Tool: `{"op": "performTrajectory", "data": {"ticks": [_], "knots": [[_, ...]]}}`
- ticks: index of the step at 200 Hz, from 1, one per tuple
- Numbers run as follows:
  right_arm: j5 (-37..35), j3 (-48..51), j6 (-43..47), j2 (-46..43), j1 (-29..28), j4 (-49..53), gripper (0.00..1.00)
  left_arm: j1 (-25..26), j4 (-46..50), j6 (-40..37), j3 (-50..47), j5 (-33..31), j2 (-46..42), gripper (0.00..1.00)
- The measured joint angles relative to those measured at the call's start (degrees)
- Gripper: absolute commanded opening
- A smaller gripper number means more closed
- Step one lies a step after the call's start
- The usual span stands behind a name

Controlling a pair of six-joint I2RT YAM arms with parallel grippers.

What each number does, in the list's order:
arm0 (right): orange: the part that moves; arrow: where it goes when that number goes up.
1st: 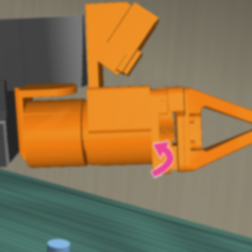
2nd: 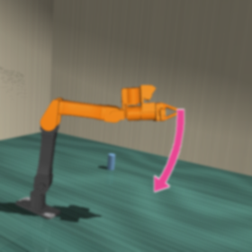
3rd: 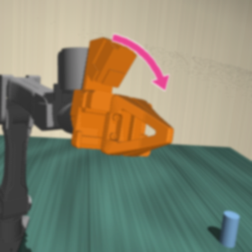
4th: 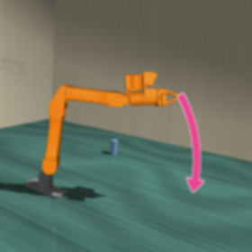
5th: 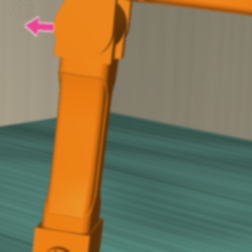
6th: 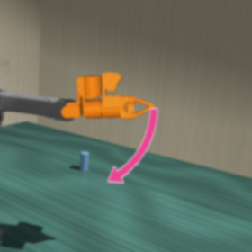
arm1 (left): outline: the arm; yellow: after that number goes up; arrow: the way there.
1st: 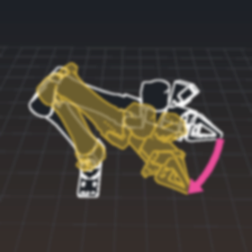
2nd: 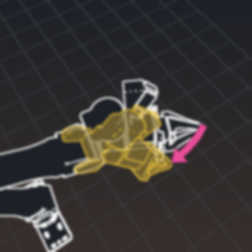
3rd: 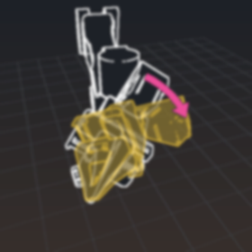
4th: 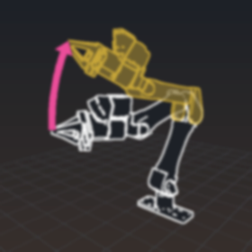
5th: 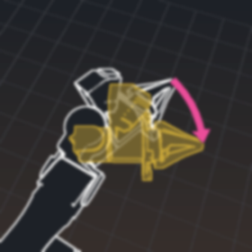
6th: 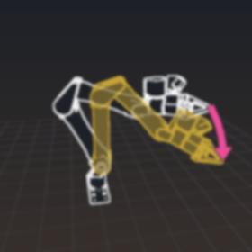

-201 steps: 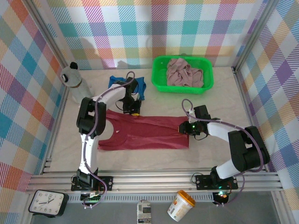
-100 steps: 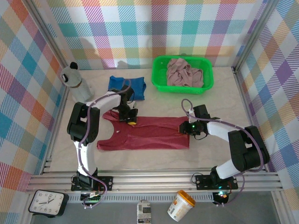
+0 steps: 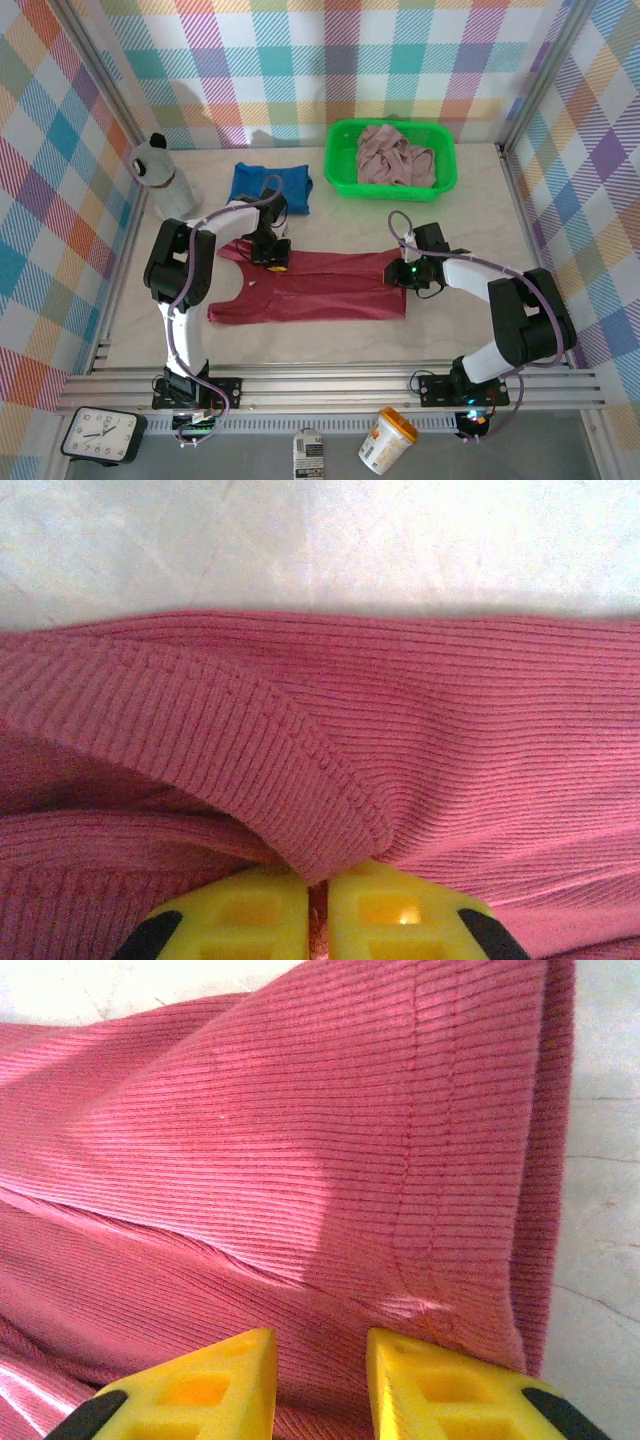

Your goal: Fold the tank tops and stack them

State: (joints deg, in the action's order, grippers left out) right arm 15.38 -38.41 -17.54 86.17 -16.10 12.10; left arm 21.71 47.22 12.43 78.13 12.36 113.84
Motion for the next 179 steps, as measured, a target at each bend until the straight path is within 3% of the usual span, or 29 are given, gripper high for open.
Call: {"op": "performTrajectory", "data": {"ticks": [36,71,102,140,179], "knots": [[0.04,-0.31,0.04,-3.69,0.0,1.86,0.33,0.0,0.48,0.0,0.15,-1.68,0.2,0.16],[0.74,-3.13,-0.02,-6.78,0.0,1.92,0.33,0.02,1.09,0.17,0.66,-2.99,0.09,0.26],[2.36,-3.3,-0.68,-4.59,0.0,0.07,0.34,0.02,2.82,0.57,0.72,-5.51,-0.92,0.37],[2.58,-4.22,-1.09,1.73,0.0,0.04,0.36,0.02,5.33,1.29,0.7,-6.49,-3.87,0.39],[-0.72,-5.66,-0.28,1.27,-0.04,4.17,0.49,0.33,7.3,2.51,0.7,-6.25,-7.61,0.44]]}}
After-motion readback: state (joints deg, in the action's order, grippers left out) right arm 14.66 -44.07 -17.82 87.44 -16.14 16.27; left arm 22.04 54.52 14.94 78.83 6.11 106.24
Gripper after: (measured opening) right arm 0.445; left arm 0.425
